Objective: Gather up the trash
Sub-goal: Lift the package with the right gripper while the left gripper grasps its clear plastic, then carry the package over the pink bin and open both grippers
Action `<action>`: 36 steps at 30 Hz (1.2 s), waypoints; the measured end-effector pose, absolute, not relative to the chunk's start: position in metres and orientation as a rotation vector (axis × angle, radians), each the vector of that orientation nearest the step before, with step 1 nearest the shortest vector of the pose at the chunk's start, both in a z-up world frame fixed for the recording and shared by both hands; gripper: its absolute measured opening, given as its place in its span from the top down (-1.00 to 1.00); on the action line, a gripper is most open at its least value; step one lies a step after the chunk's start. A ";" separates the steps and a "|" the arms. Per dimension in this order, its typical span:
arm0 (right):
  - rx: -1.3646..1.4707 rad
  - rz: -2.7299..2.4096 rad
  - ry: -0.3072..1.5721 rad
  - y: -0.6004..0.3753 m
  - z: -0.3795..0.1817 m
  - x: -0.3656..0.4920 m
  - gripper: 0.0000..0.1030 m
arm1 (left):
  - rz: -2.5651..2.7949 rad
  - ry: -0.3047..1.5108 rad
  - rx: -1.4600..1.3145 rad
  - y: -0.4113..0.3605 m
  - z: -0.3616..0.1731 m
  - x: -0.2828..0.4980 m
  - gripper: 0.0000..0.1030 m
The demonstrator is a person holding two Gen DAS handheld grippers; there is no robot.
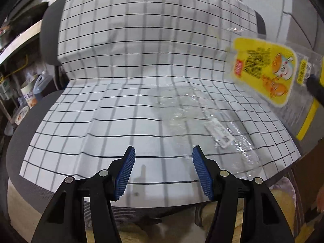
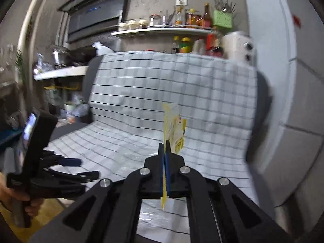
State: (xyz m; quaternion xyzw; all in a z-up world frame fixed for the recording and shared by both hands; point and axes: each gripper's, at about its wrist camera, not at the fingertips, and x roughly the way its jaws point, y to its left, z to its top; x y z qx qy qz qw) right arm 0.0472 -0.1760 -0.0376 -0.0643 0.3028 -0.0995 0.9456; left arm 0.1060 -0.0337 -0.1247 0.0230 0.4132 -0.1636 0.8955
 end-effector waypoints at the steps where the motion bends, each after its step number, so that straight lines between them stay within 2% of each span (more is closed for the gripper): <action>1: -0.144 -0.224 0.620 -0.181 -0.037 0.043 0.97 | -0.340 0.861 0.053 -0.040 -0.126 0.107 -0.16; 5: -0.143 -0.285 0.663 -0.203 -0.043 0.024 0.97 | -0.324 0.910 0.034 -0.059 -0.141 0.119 -0.13; 11: -0.171 -0.356 0.699 -0.221 -0.053 -0.007 0.97 | -0.275 0.965 0.051 -0.079 -0.167 0.133 0.37; 13: -0.164 -0.365 0.705 -0.225 -0.054 -0.012 0.97 | -0.276 0.948 0.058 -0.081 -0.167 0.131 0.43; 14: -0.156 -0.369 0.707 -0.228 -0.055 -0.016 0.97 | -0.266 0.934 0.079 -0.082 -0.165 0.129 0.72; 17: -0.155 -0.378 0.705 -0.229 -0.053 -0.023 0.97 | -0.306 0.928 0.048 -0.079 -0.156 0.124 0.87; 27: -0.173 -0.527 0.659 -0.240 -0.011 -0.073 0.97 | -0.619 0.766 0.003 -0.116 -0.081 0.065 0.90; 36: -0.170 -0.797 0.656 -0.264 0.026 -0.161 0.97 | -1.000 0.840 0.151 -0.246 -0.101 -0.004 0.90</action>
